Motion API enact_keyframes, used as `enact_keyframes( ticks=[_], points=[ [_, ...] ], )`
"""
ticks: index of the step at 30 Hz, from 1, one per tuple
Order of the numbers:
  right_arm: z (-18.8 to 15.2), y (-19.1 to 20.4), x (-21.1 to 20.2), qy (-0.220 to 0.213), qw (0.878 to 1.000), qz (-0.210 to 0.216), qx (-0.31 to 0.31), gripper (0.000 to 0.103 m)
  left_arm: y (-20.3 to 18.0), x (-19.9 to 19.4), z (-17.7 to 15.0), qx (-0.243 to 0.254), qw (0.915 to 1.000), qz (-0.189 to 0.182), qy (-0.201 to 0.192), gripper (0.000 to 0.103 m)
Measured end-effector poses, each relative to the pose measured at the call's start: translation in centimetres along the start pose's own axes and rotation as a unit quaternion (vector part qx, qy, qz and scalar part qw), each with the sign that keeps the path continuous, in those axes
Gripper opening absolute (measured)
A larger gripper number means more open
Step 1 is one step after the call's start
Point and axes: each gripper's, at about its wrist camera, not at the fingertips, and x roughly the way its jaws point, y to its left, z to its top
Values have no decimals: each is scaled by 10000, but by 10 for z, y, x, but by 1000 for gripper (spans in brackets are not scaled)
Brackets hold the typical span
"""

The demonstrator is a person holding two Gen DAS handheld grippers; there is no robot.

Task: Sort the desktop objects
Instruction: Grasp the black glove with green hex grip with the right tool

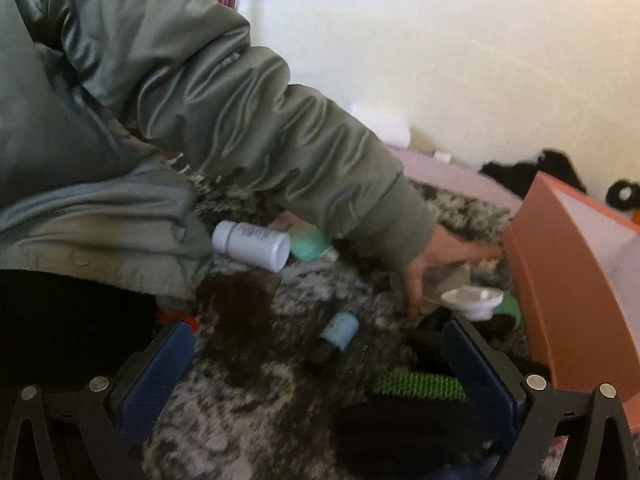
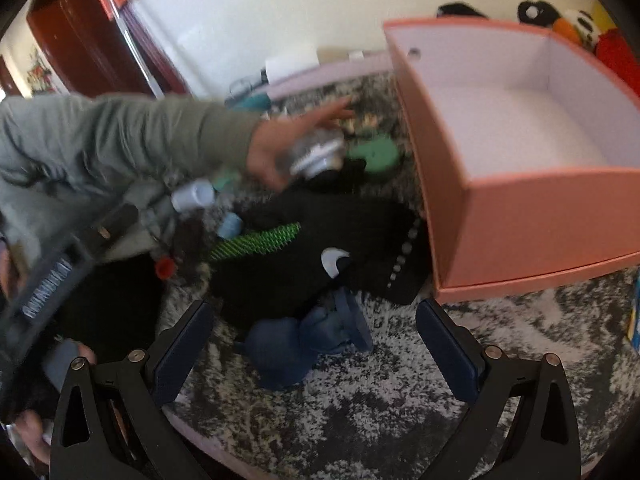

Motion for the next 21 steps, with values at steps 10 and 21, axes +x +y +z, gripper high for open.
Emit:
enact_keyframes(
  ticks=[10, 21],
  points=[
    [20, 2, 84, 584, 9970, -497, 130, 103, 10, 20, 5, -313, 9995, -35, 93, 102],
    [23, 19, 101, 176, 9936, -1084, -275, 91, 33, 72, 0, -602, 9929, 383, 949, 102]
  ],
)
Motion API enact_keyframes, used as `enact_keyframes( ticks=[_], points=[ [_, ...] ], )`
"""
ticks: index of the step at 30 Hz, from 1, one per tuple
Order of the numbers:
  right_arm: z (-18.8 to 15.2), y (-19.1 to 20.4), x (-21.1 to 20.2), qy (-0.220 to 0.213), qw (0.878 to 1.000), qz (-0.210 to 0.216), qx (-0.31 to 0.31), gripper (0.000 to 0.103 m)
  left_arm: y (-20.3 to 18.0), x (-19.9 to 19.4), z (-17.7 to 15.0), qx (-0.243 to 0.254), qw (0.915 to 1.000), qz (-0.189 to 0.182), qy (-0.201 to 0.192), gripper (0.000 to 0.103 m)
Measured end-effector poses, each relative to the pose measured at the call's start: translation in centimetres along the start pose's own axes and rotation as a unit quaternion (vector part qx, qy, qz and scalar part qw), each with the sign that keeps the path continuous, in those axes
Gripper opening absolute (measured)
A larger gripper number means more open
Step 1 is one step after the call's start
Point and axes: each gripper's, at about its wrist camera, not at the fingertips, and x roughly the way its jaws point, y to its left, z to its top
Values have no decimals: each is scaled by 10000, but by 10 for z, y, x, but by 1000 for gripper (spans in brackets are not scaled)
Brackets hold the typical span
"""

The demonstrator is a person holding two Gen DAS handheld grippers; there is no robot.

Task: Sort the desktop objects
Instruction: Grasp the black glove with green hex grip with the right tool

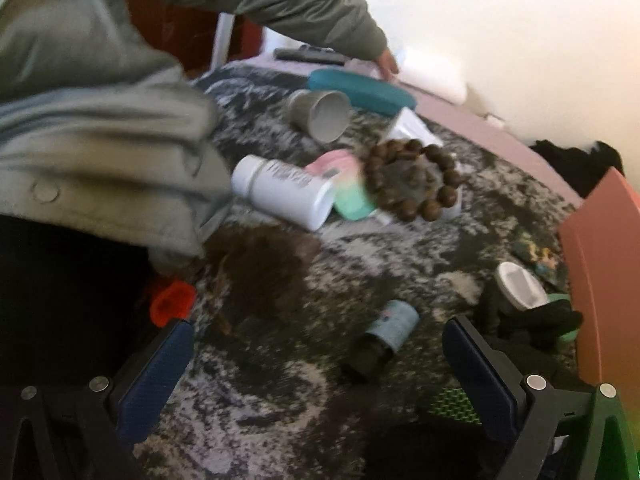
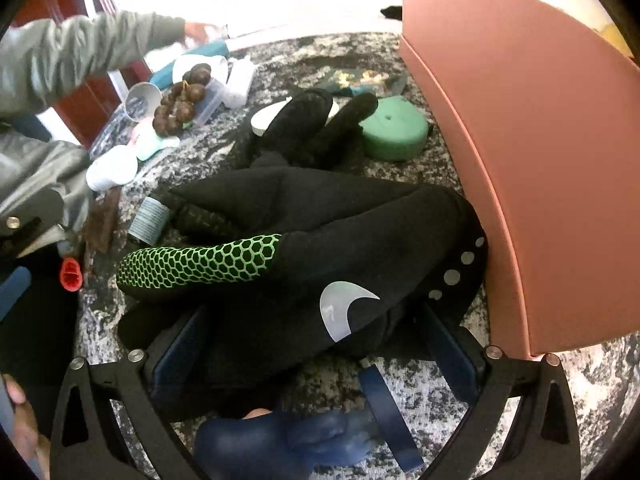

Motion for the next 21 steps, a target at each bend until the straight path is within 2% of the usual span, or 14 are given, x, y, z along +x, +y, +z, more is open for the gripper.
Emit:
enact_keyframes(
  ticks=[1, 2, 4, 7, 15, 18, 21],
  points=[
    [-1, 4, -5, -131, 9997, 43, -196, 66, 1, -2, 0, -26, 10000, -16, -19, 102],
    [-3, 8, -11, -270, 9987, 89, -418, 48, 2, -5, 0, -28, 10000, -32, -52, 102],
    [-4, 10, -16, -371, 9979, 215, -477, 39, 2, -9, -1, 46, 9999, -18, -124, 102],
    [-6, 6, -18, -496, 9972, 384, -401, 37, -1, -9, -2, 202, 9996, 129, -136, 102],
    [-11, -22, -27, -882, 9868, 1328, 282, 33, -6, -2, -3, 372, 9987, 348, 11, 102],
    [-9, -31, -44, -1310, 9740, 1780, 505, 32, -9, 1, -3, 391, 9987, 327, 61, 102],
    [-6, -30, -70, -1743, 9698, 1676, 319, 32, -13, 3, -4, 448, 9984, 342, 94, 102]
  ],
)
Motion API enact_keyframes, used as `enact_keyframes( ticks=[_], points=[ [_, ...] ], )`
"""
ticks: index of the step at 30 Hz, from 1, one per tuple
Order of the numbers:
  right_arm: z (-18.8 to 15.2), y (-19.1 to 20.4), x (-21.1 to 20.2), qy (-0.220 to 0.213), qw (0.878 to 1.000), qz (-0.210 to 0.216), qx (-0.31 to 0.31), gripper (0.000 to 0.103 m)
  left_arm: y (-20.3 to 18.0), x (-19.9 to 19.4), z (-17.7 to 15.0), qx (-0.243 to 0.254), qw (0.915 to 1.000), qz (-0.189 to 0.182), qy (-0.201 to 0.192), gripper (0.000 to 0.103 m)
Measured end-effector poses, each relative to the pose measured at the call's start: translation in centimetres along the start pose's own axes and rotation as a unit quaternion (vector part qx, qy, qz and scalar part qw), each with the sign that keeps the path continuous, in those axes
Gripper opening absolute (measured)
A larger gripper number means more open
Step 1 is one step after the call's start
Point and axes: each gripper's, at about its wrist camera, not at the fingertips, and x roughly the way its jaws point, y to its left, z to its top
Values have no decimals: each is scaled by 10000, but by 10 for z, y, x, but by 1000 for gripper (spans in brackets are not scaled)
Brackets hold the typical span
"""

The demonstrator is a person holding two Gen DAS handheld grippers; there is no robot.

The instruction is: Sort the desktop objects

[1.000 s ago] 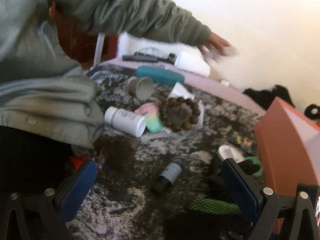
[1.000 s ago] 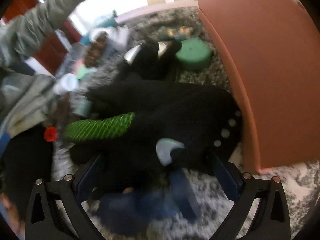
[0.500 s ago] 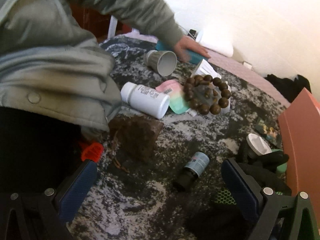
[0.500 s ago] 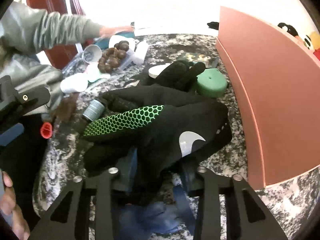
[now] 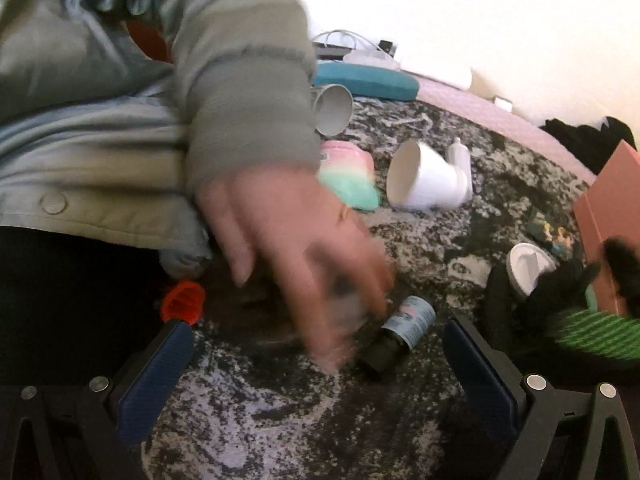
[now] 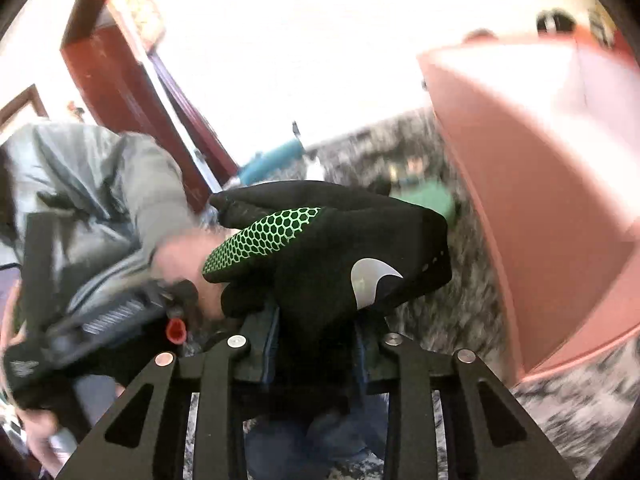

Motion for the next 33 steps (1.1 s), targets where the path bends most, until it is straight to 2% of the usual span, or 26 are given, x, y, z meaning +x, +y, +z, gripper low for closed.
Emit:
enact_keyframes(
  ticks=[3, 10, 13, 18, 23, 25, 28, 30, 32, 33],
  points=[
    [8, 4, -18, -269, 9996, -53, -62, 31, -6, 2, -2, 66, 10000, -19, 42, 102],
    [32, -11, -68, -812, 9962, 221, 238, 29, -25, 1, -7, 311, 9994, -142, 53, 102],
    [40, -14, -92, -1125, 9934, 119, 214, 29, -36, 3, -10, 406, 9989, -215, 86, 102],
    [52, -26, -124, -1517, 9878, -132, 326, 29, -59, 10, -19, 618, 9962, -523, 334, 102],
    [58, -45, -156, -1768, 9821, -429, 482, 29, -95, 30, -37, 1016, 9888, -710, 830, 102],
    [60, -54, -166, -1823, 9806, -410, 590, 29, -109, 36, -44, 1231, 9858, -649, 936, 102],
    [60, -67, -179, -1917, 9780, -392, 717, 29, -125, 33, -46, 1693, 9822, -319, 752, 102],
    [61, -74, -184, -1953, 9762, -554, 768, 29, -133, 35, -49, 2027, 9762, -141, 751, 102],
    [61, -82, -189, -1956, 9748, -627, 872, 29, -137, 39, -49, 2150, 9726, -167, 867, 101],
    [61, -87, -190, -1935, 9746, -592, 960, 29, -136, 40, -48, 2101, 9730, -264, 919, 94]
  ],
)
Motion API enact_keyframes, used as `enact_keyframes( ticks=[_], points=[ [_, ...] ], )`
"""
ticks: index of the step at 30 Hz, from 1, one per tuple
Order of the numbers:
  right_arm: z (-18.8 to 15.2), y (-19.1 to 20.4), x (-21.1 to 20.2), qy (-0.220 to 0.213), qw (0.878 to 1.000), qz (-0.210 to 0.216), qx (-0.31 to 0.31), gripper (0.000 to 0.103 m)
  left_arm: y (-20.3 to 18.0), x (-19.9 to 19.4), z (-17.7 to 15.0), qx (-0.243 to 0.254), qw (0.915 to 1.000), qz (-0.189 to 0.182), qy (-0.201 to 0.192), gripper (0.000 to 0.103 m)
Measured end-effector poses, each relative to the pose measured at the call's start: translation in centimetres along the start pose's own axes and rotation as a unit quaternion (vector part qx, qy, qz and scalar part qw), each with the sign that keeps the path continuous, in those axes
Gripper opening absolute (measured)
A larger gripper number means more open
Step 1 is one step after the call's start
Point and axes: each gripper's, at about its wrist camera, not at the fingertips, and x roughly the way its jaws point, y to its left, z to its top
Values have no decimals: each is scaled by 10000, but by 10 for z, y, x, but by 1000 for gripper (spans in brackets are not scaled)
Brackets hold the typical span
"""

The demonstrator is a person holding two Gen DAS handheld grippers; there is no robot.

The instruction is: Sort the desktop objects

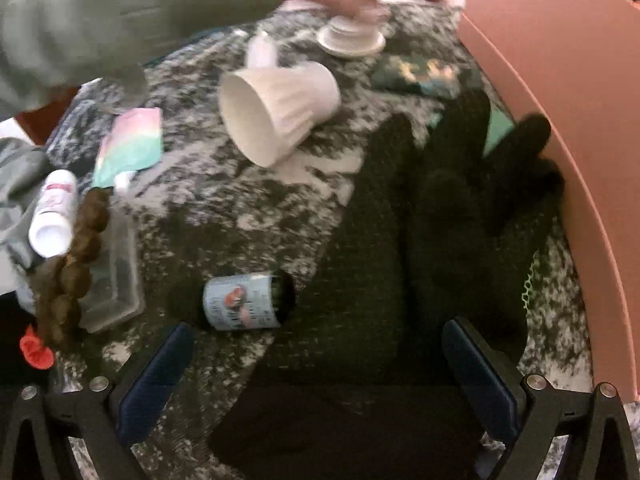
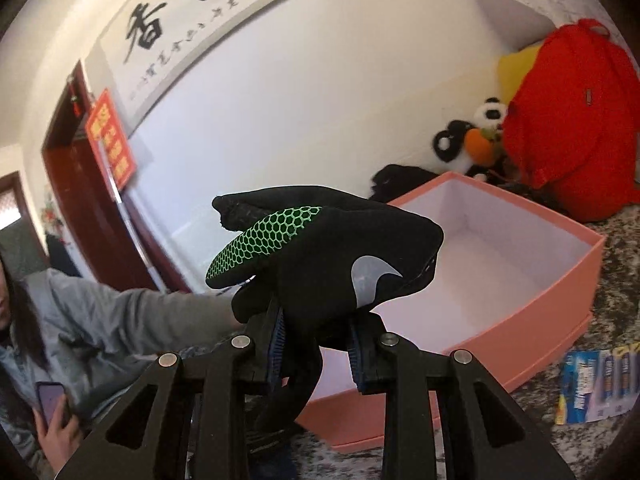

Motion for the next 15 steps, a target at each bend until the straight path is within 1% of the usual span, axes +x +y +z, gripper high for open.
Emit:
enact_keyframes(
  ticks=[1, 3, 4, 5, 6, 9, 10, 13, 15],
  points=[
    [1, -5, -1, 28, 10000, 15, 91, 29, 2, 1, 1, -57, 9999, -125, 24, 91],
    [1, -17, 0, 83, 9996, 80, 269, 29, 4, 3, 0, -202, 9983, -540, 107, 61],
    [2, -20, 0, 109, 9994, 71, 316, 29, 4, 2, 1, -222, 9980, -582, 80, 59],
    [2, -23, 1, 135, 9993, 53, 354, 29, 0, -2, 1, -117, 9986, -522, -41, 43],
    [2, -24, 1, 133, 9993, 2, 349, 29, -4, -6, 1, 3, 9988, -476, -114, 31],
    [2, -25, 1, 119, 9994, -72, 312, 29, -14, -15, -2, 261, 9988, -251, -317, 21],
    [3, -25, 1, 122, 9994, -48, 310, 29, -16, -16, -3, 309, 9988, -207, -329, 21],
    [0, -22, -1, 123, 9996, -14, 269, 29, -14, -23, -5, 247, 9987, -217, -381, 19],
    [0, -20, -1, 123, 9996, -27, 244, 29, -8, -34, -5, 132, 9983, -262, -509, 17]
  ],
)
